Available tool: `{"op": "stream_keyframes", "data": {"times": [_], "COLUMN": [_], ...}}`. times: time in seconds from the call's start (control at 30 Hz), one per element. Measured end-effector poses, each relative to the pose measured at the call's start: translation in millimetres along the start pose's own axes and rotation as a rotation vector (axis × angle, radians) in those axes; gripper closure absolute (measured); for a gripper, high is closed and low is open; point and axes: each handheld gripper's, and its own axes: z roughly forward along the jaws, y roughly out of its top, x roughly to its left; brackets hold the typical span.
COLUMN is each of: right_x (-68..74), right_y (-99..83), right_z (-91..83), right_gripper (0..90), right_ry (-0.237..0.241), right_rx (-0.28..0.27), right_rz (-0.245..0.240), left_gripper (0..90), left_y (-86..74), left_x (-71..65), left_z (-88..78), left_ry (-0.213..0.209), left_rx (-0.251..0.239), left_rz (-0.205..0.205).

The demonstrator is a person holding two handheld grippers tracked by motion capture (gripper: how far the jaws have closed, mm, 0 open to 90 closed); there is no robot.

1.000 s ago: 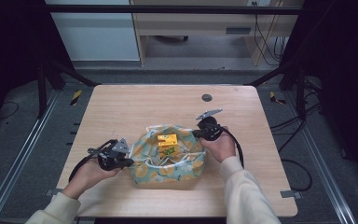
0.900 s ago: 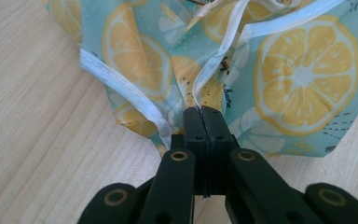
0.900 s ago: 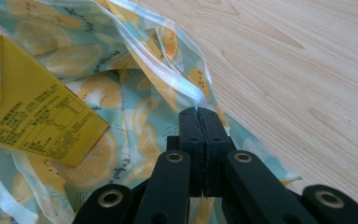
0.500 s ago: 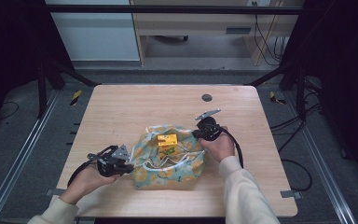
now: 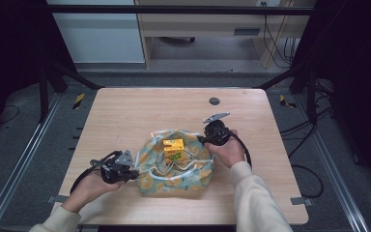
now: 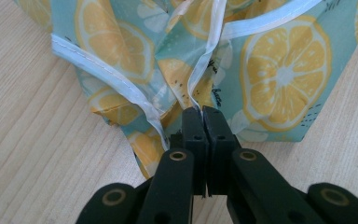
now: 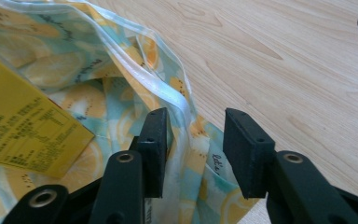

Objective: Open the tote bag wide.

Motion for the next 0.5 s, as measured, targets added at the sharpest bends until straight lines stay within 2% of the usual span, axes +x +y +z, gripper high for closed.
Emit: {"op": "stream_keyframes", "data": {"times": [0.03,0.1,0.13,0.17,0.2,0.33,0.4,0.5], "right_x": [-0.5,-0.5,-0.1,-0.4,0.2,-2.6,-5.3,-6.7], "right_y": [-0.2,-1.0,-1.2,-1.5,-1.5,-2.0,-2.1,-1.5], "right_z": [0.5,2.1,2.3,3.0,4.4,9.5,11.5,10.3], "right_gripper": [60.4,69.5,80.7,84.3,86.5,87.6,85.2,83.0], "right_ry": [-0.006,0.003,0.005,0.021,0.029,-0.008,-0.021,-0.041], "right_rx": [-0.001,0.009,0.019,0.024,0.031,0.038,0.034,0.029], "right_rz": [-0.005,-0.021,-0.032,-0.048,-0.041,-0.026,-0.002,0.007], "left_gripper": [88.9,89.0,89.3,89.4,89.5,89.6,89.5,89.6], "left_y": [-0.6,-1.7,-2.1,-2.4,-2.7,-4.2,-4.5,-4.9], "left_x": [-0.1,-0.1,0.0,0.0,0.0,-0.5,-1.2,-1.8], "left_z": [0.1,0.5,0.5,0.4,0.6,2.3,1.7,0.4], "left_ry": [-0.002,-0.002,-0.002,-0.001,-0.001,-0.004,-0.006,-0.009], "left_rx": [0.007,0.007,0.007,0.010,0.010,0.010,0.009,0.008], "left_rz": [-0.001,-0.002,-0.002,-0.003,-0.003,-0.002,-0.002,0.002]}}
